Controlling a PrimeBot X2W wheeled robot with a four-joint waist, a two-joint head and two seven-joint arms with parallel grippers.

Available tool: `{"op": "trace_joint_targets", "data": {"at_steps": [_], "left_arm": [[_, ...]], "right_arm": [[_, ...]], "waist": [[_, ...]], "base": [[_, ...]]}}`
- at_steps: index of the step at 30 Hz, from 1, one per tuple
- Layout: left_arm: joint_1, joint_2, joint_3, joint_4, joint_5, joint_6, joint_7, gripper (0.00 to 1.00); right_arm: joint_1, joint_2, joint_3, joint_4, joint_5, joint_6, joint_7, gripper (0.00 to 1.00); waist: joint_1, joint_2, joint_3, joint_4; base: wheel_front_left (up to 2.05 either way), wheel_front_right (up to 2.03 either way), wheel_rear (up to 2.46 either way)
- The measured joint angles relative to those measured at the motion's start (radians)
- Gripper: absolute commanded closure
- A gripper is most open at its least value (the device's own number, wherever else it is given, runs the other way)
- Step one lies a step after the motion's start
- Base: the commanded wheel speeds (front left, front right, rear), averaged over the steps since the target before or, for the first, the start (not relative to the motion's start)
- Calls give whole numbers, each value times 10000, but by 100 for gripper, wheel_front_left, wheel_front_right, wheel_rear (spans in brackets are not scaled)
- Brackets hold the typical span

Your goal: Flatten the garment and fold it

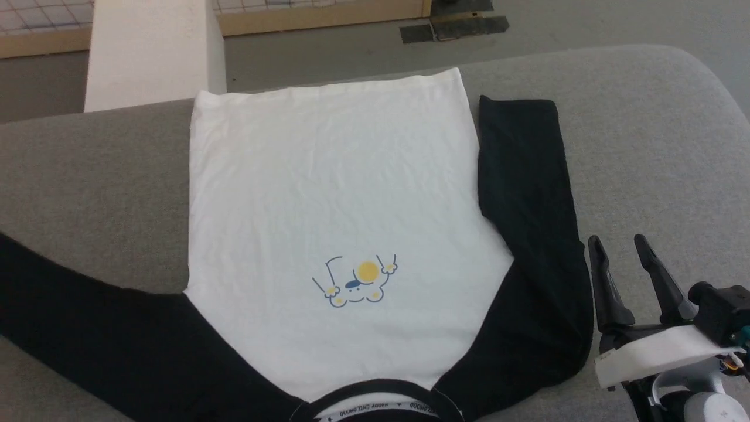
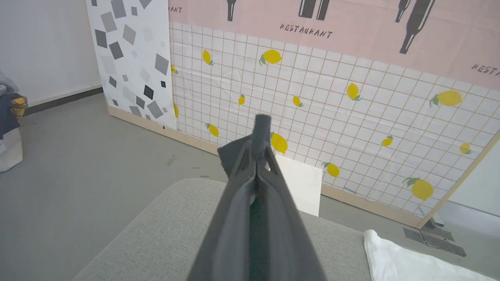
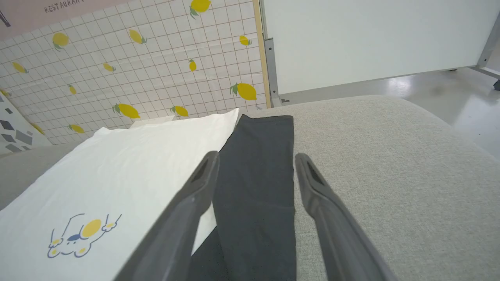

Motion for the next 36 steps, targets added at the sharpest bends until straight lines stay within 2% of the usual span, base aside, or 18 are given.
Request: {"op": "trace_joint_targets", "data": {"at_steps": [4,8,11,15,18,23,25,30,36], "left_arm": [[448,-192,-146,-1942,-165,130,303,100],[581,-353,-1053,-3614,0,341,794,100],[386,-821,-2222,-4483,171,364,1053,100],[-448,-1756,-4201,-4644,667,272,1289,100],[-1198,-3043,-5682,-3942,727,6,1277,100],[-1840,-4569,-7285,-2132,1154,-247,1053,100],[-2034,-5012,-7747,-1354,1220,-407,961,100],[-2330,-5733,-9081,817,1781,-884,886,100],[-2401,-6165,-10261,2941,2006,-1473,897,100]], "right_arm": [[96,52,2,-127,-2,0,102,0],[111,86,2,-205,-27,0,144,0],[123,100,-29,-236,-27,0,146,0],[183,107,-33,-230,-27,0,146,0],[210,113,-31,-230,-27,0,180,0],[212,121,25,-244,-27,0,222,0],[212,121,42,-247,-27,0,224,0],[210,121,155,-232,-23,0,232,0],[197,121,234,-144,13,0,203,0]], "waist": [[0,0,-343,333],[0,0,-583,556],[0,0,-694,666],[0,0,-753,677],[0,0,-749,602],[0,0,-720,375],[0,0,-692,266],[0,0,-559,-73],[0,0,-274,-430]], "base": [[0,0,0],[0,0,0],[0,0,0],[0,0,0],[0,0,0],[0,0,0],[0,0,0],[0,0,0],[0,0,0]]}}
